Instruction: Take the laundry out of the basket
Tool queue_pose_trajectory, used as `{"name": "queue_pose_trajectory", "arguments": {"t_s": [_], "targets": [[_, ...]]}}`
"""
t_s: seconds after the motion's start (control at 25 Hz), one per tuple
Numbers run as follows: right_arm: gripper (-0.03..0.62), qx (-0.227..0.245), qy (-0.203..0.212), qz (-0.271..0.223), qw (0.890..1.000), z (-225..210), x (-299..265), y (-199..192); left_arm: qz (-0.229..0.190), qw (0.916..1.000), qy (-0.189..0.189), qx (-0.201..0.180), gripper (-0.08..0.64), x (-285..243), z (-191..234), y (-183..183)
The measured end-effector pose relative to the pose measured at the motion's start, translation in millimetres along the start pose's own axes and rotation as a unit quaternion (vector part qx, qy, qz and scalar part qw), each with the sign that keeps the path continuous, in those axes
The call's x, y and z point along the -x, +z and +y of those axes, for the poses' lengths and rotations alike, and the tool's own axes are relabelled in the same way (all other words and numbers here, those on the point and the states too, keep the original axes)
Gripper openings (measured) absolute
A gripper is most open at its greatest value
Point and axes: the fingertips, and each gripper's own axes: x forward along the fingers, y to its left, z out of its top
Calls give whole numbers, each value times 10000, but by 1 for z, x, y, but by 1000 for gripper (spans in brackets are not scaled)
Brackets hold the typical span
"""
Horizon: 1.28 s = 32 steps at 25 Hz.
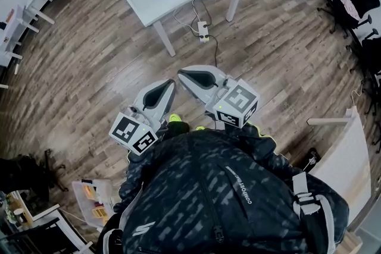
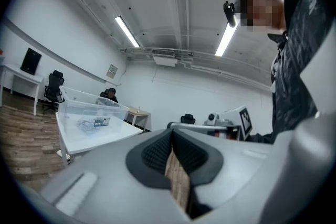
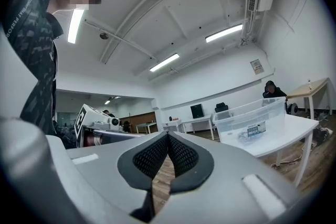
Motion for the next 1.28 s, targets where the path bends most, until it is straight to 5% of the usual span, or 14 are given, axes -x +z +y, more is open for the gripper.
{"name": "queue_pose_trajectory", "arguments": {"t_s": [0.56, 1.28], "targets": [[-2, 43, -73, 89, 9999, -42, -65, 4, -111, 9998, -141, -9, 12, -26, 75, 17], [-2, 32, -425, 340, 9985, -157, -217, 33, -144, 9986, -444, 234, 12, -82, 252, 69]]}}
